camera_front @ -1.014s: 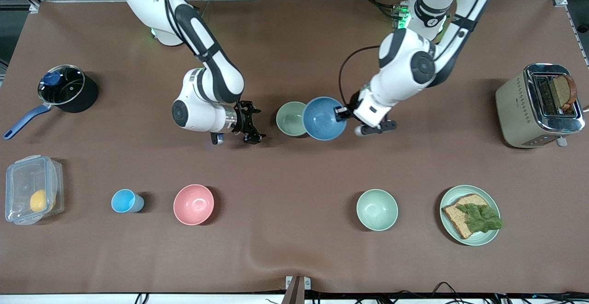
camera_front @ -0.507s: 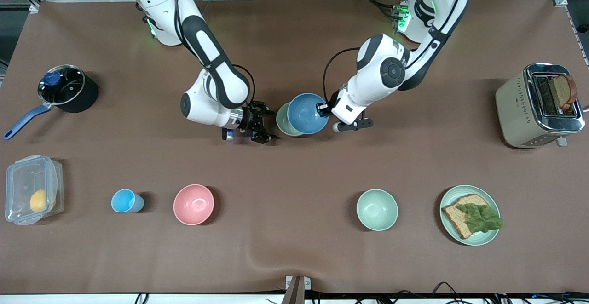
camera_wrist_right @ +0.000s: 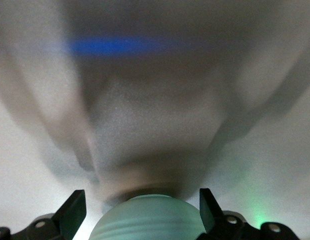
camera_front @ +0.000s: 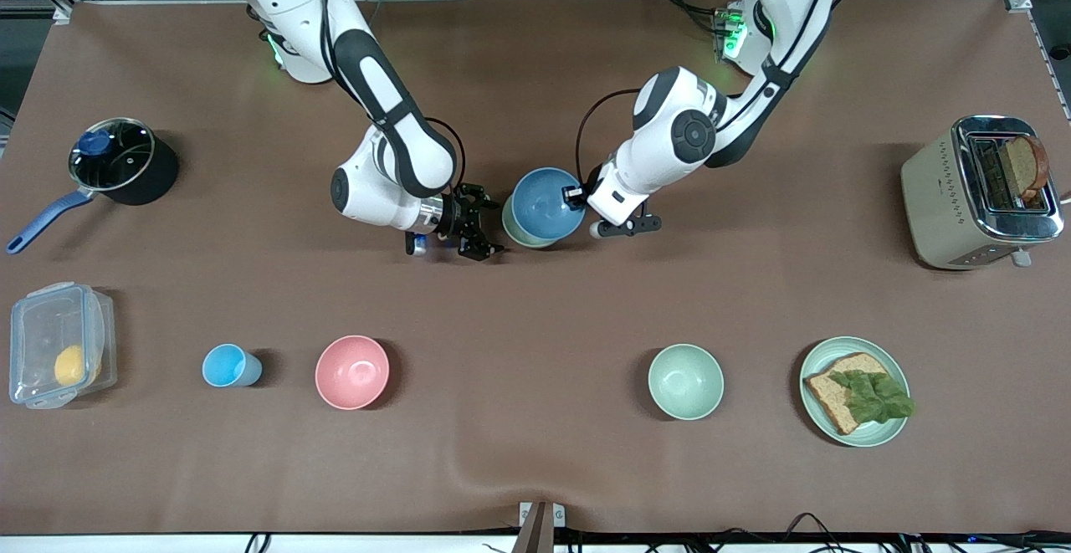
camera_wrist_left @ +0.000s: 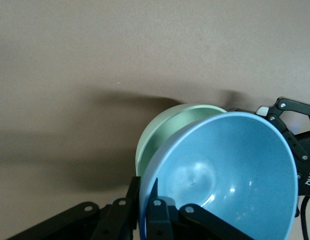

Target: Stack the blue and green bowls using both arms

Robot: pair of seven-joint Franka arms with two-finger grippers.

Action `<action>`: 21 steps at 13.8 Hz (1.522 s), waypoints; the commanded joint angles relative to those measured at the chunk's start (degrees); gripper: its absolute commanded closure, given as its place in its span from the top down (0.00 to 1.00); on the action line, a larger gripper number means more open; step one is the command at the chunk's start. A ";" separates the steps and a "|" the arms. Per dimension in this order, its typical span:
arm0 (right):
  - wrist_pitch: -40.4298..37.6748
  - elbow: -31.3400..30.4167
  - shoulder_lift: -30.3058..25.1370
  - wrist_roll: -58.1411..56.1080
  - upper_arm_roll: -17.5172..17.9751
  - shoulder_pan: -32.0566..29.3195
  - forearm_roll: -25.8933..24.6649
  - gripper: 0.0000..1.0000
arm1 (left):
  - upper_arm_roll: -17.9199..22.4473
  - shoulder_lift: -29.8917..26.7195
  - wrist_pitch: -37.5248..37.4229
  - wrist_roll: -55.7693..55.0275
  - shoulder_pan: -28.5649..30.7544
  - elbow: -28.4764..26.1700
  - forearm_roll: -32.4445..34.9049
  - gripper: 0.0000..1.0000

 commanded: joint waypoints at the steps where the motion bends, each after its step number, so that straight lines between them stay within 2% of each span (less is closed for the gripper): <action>1: 0.31 -0.36 -0.19 -1.95 0.19 -0.13 2.42 1.00 | 0.36 1.57 1.27 -0.87 -1.47 0.88 0.20 0.00; 17: 0.31 -0.36 -0.63 -2.04 0.11 -0.04 2.42 1.00 | 0.36 7.81 2.06 -2.61 -2.44 4.74 0.12 0.01; 18: 0.31 -0.36 -0.63 -2.04 0.10 -0.04 2.42 1.00 | 0.36 8.51 2.06 -4.28 -2.44 5.62 0.12 0.25; 19: 0.31 -0.36 -0.63 -2.04 0.10 -0.04 2.42 1.00 | 0.36 9.12 1.98 -4.64 -2.44 6.76 0.20 0.77; 20: 0.31 -0.36 -0.63 -2.04 0.10 -0.04 2.42 1.00 | 0.53 10.09 1.97 -4.56 -2.62 7.38 0.55 1.00; 21: 0.31 -0.36 -0.63 -2.04 0.10 -0.04 2.42 1.00 | 0.62 10.10 1.89 -4.82 -2.62 7.82 1.43 1.00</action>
